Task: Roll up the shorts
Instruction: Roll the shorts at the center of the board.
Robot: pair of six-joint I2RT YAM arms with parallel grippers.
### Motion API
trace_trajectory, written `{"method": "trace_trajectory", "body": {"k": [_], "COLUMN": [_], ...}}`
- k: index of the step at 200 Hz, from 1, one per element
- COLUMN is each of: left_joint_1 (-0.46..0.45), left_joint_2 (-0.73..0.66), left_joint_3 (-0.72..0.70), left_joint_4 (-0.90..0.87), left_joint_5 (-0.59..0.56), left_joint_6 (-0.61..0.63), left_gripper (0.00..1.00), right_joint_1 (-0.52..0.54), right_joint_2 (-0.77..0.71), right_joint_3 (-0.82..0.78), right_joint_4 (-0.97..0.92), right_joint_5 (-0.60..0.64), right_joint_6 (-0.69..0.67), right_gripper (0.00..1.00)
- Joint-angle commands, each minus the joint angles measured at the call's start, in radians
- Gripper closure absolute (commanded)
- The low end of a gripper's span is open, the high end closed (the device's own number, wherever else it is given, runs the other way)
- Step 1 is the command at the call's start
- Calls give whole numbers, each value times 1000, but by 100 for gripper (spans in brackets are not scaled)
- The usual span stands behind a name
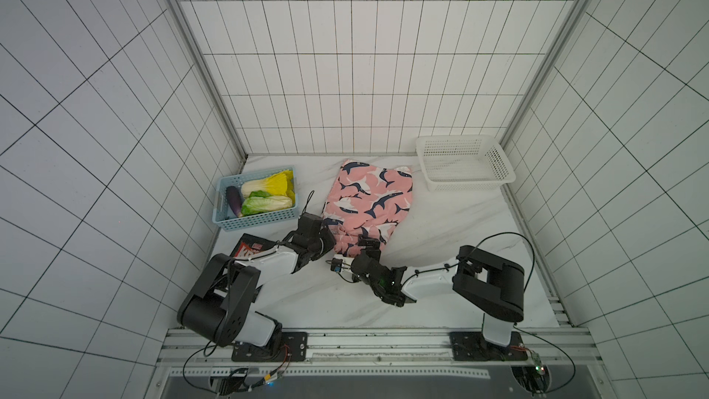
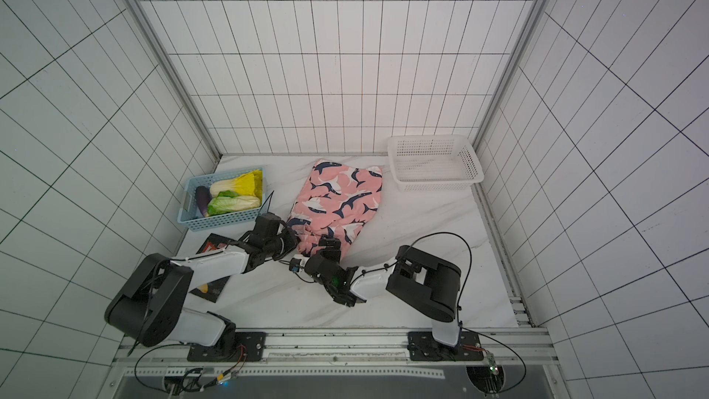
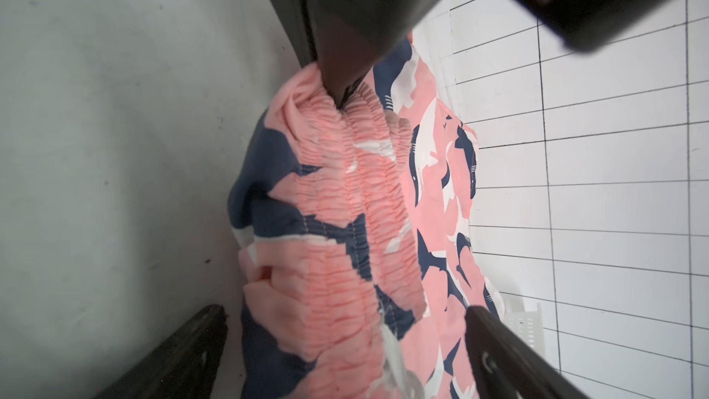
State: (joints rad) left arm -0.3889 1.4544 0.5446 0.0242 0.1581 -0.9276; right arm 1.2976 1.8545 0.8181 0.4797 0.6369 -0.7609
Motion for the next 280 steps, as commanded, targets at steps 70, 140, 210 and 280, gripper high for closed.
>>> {"method": "trace_trajectory", "body": {"k": [70,140,210,280], "left_joint_1": [7,8,48,58], "left_joint_2": [-8,-44,-212,-549], "left_joint_3": [5,1,14,-119], "left_joint_4": [-14,-26,-156,-248], "left_joint_5": [50,69,-26,-36], "left_joint_6": [-17,-27,15,28], "left_gripper": [100,100,46,32], "right_joint_1": [-34,-120,-176,-337], "right_joint_2": [37,24,-42,-6], "right_joint_3": [5,93,225,372], "right_joint_4": [-60,-306,-688,-870], "right_joint_5": [-66,-240,-600,-1098], "right_joint_6": [20,171,421,603], "right_gripper": [38,77,100,100]}}
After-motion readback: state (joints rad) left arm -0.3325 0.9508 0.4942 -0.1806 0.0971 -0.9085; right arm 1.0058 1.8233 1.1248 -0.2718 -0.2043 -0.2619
